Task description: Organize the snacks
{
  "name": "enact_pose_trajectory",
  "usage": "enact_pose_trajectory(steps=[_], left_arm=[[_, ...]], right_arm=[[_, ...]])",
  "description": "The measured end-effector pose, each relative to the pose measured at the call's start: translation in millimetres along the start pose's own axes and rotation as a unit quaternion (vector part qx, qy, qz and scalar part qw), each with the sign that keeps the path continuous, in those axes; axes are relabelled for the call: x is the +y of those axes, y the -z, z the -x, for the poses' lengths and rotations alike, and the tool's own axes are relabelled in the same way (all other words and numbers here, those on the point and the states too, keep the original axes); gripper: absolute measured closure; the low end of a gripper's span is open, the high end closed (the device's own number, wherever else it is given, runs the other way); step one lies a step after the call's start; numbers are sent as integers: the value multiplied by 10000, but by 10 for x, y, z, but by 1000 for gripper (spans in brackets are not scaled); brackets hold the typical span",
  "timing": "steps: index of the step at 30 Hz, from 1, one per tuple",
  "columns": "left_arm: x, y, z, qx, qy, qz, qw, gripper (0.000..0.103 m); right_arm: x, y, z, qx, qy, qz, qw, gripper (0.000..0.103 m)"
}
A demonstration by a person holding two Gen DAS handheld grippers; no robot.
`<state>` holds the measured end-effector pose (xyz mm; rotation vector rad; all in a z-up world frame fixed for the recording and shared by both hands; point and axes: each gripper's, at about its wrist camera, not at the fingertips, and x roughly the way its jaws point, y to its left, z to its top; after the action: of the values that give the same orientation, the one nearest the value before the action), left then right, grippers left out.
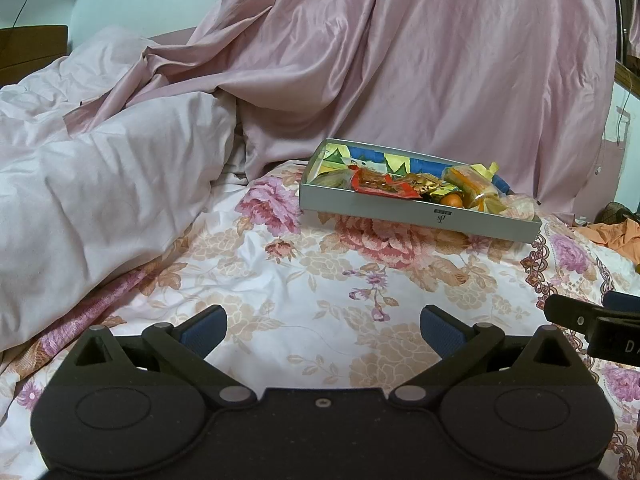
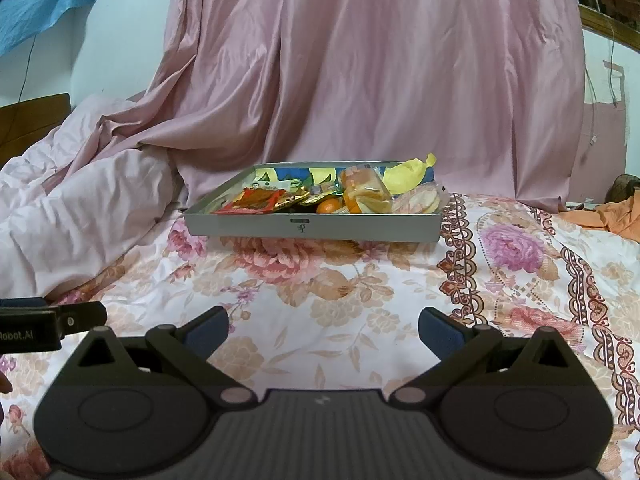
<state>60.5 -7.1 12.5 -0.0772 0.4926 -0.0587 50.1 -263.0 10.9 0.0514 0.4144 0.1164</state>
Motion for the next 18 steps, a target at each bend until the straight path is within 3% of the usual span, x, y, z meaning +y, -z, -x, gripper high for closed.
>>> enact_pose_trajectory(steps=[7, 11, 18], left_arm=[[-63, -14, 5, 98, 32, -129, 9999, 1], [-94, 5, 13, 154, 274, -52, 9995, 1], [-43, 9, -13, 223, 174, 79, 9996, 1]], right_arm=[[2, 2, -4, 4, -5, 1, 10000, 0], [1, 7, -5, 6, -2, 3, 10000, 0], [6, 13, -4, 10, -3, 11, 10000, 0]])
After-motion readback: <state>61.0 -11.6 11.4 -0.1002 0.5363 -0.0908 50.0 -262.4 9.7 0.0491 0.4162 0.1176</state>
